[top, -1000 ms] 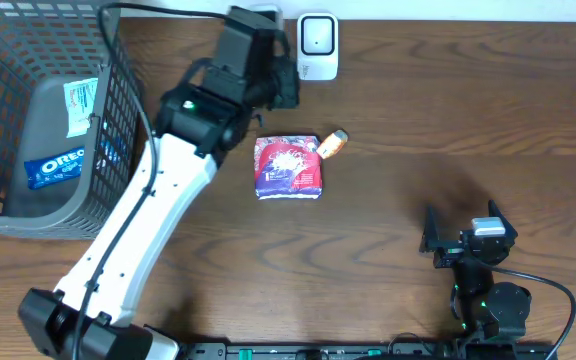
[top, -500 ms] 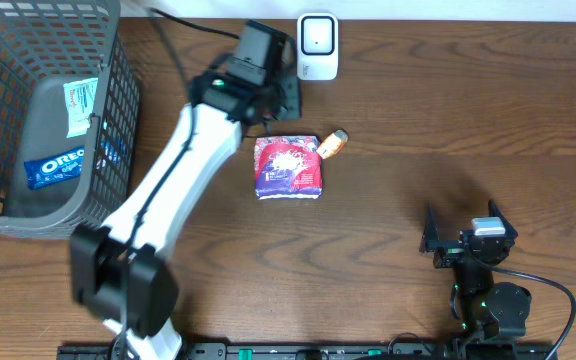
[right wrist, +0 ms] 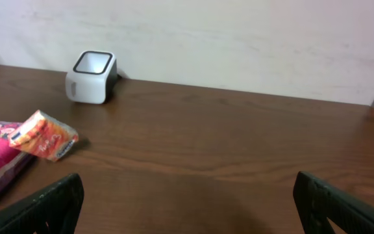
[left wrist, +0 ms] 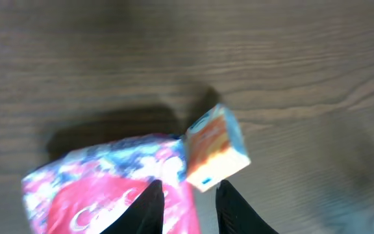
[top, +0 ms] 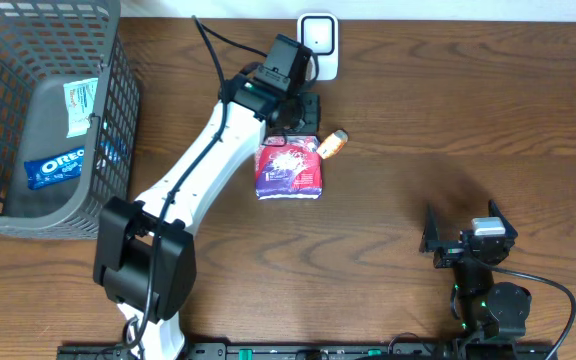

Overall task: Scan the item barcode
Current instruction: 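Withdraw the left gripper back toward the basket, then reach into the basket and grasp the blue Oreo pack with left gripper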

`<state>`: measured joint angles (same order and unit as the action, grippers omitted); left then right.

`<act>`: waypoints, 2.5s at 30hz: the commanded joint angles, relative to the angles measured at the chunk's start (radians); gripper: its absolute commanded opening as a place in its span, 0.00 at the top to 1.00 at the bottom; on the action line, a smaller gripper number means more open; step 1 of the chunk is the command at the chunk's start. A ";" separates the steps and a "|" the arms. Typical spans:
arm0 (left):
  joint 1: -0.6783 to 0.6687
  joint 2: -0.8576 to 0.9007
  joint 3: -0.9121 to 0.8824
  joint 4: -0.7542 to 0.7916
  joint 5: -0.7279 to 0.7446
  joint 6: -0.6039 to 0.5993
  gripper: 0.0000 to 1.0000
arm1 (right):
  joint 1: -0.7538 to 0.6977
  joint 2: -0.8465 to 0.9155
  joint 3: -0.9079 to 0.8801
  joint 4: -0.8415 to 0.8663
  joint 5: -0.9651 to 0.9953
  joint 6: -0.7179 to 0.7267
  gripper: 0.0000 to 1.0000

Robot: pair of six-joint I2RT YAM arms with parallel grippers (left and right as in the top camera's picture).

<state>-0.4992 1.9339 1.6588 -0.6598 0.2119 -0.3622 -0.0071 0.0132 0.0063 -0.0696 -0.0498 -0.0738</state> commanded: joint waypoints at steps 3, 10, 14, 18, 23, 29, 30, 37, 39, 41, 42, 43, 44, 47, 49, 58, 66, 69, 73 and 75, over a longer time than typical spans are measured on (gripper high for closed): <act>-0.046 0.128 -0.004 0.069 0.014 0.008 0.72 | 0.006 0.000 -0.001 -0.004 -0.005 -0.010 0.01; -0.085 0.197 -0.004 0.084 0.017 -0.011 0.72 | 0.006 0.000 -0.001 -0.004 -0.005 -0.010 0.01; -0.093 0.185 -0.003 0.090 0.093 -0.014 0.72 | 0.006 0.000 -0.001 -0.004 -0.005 -0.010 0.01; -0.080 0.148 0.029 0.093 0.163 -0.014 0.72 | 0.006 0.000 -0.001 -0.004 -0.005 -0.010 0.01; -0.042 0.004 0.043 0.094 0.182 -0.014 0.71 | 0.006 0.000 -0.001 -0.004 -0.005 -0.010 0.01; 0.059 -0.240 0.043 0.101 0.168 0.034 0.59 | 0.006 0.000 -0.001 -0.004 -0.005 -0.010 0.01; 0.080 -0.272 0.043 0.098 0.151 0.040 0.59 | 0.006 0.000 -0.001 -0.004 -0.005 -0.010 0.01; 0.346 -0.525 0.043 0.023 -0.126 0.100 0.37 | 0.006 0.000 -0.001 -0.004 -0.005 -0.010 0.01; 0.440 -0.571 0.043 0.008 -0.206 0.100 0.35 | 0.006 0.000 -0.001 -0.004 -0.005 -0.010 0.01; 0.546 -0.602 0.043 -0.007 -0.284 0.100 0.34 | 0.006 0.000 -0.001 -0.004 -0.005 -0.010 0.01; 0.594 -0.609 0.043 -0.015 -0.309 0.099 0.34 | 0.006 0.000 -0.001 -0.004 -0.005 -0.010 0.01; 0.642 -0.611 0.043 -0.025 -0.327 0.099 0.34 | 0.006 0.000 -0.001 -0.004 -0.005 -0.010 0.01; 0.689 -0.610 0.042 -0.037 -0.343 0.096 0.34 | 0.006 0.000 -0.001 -0.004 -0.005 -0.010 0.01; 0.820 -0.570 0.042 -0.066 -0.383 0.024 0.34 | 0.006 0.000 -0.001 -0.004 -0.005 -0.010 0.01; 0.888 -0.525 0.042 -0.075 -0.382 -0.026 0.34 | 0.006 0.000 -0.001 -0.004 -0.005 -0.010 0.01; 0.993 -0.263 0.042 -0.092 -0.381 -0.093 0.30 | 0.006 0.000 -0.001 -0.004 -0.005 -0.010 0.01; 0.994 -0.086 0.042 -0.154 -0.381 -0.291 0.30 | 0.006 0.000 -0.001 -0.004 -0.005 -0.010 0.01; 0.993 -0.023 0.042 -0.163 -0.381 -0.378 0.29 | 0.006 0.000 -0.001 -0.004 -0.005 -0.010 0.01; 0.991 0.061 0.042 -0.171 -0.377 -0.407 0.30 | 0.006 0.000 -0.001 -0.004 -0.005 -0.010 0.01; 0.989 0.100 0.041 -0.192 -0.378 -0.410 0.30 | 0.006 0.000 -0.001 -0.004 -0.005 -0.010 0.01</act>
<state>0.4934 1.9858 1.6905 -0.8310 -0.1566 -0.7155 -0.0071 0.0132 0.0063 -0.0700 -0.0498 -0.0738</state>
